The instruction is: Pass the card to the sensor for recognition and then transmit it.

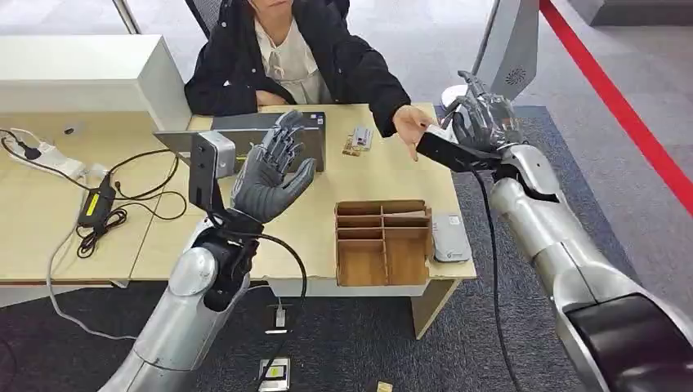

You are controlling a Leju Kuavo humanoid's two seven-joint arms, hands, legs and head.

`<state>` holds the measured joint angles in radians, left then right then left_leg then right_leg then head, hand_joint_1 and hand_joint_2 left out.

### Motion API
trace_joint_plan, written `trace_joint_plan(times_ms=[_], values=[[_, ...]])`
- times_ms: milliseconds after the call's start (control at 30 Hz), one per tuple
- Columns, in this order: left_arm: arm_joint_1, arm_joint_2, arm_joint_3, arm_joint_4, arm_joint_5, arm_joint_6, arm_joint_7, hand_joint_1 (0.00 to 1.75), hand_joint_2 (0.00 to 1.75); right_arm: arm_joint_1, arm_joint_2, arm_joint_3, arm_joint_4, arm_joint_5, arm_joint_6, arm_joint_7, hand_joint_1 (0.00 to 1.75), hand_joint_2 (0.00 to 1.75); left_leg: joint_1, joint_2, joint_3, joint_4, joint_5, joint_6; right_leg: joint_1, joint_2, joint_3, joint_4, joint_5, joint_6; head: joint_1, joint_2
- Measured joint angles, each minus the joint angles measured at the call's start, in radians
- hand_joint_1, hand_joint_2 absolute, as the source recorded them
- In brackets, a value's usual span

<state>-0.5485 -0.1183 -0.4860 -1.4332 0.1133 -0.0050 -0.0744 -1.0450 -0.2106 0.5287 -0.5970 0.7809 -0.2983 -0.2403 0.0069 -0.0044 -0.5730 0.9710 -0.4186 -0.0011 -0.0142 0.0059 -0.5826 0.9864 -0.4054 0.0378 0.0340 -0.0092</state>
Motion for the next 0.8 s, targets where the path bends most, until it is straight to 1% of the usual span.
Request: trace_joint_plan(times_ms=[133, 333, 367, 400, 800], values=[[-0.016, -0.015, -0.005, 0.018, 0.002, -0.006, 0.0, 0.0, 1.75, -0.042, 0.013, 0.005, 0.061, 0.042, -0.009, 0.027, 1.75, 1.75, 0.0, 0.0, 0.0, 0.0, 0.0, 0.0, 0.0, 0.0, 0.0, 0.0, 0.0, 0.0, 0.0, 0.0], [-0.029, -0.031, -0.015, 0.038, 0.002, -0.007, -0.001, 0.0, 1.75, -0.06, 0.031, 0.014, 0.124, 0.061, -0.01, 0.037, 1.75, 1.75, 0.0, 0.0, 0.0, 0.0, 0.0, 0.0, 0.0, 0.0, 0.0, 0.0, 0.0, 0.0, 0.0, 0.0], [-0.03, -0.032, -0.015, 0.042, 0.002, -0.007, -0.001, 0.0, 1.75, -0.06, 0.034, 0.015, 0.133, 0.061, -0.01, 0.037, 0.12, 1.75, 0.0, 0.0, 0.0, 0.0, 0.0, 0.0, 0.0, 0.0, 0.0, 0.0, 0.0, 0.0, 0.0, 0.0], [-0.03, -0.033, -0.016, 0.046, 0.003, -0.007, -0.001, 0.0, 1.75, -0.06, 0.037, 0.015, 0.141, 0.062, -0.01, 0.037, 0.0, 1.75, 0.0, 0.0, 0.0, 0.0, 0.0, 0.0, 0.0, 0.0, 0.0, 0.0, 0.0, 0.0, 0.0, 0.0], [-0.041, -0.044, -0.02, 0.085, 0.021, 0.01, -0.016, 0.0, 1.75, -0.055, 0.057, 0.023, 0.199, 0.069, -0.012, 0.042, 0.0, 1.75, 0.0, 0.0, 0.0, 0.0, 0.0, 0.0, 0.0, 0.0, 0.0, 0.0, 0.0, 0.0, 0.0, 0.0]])
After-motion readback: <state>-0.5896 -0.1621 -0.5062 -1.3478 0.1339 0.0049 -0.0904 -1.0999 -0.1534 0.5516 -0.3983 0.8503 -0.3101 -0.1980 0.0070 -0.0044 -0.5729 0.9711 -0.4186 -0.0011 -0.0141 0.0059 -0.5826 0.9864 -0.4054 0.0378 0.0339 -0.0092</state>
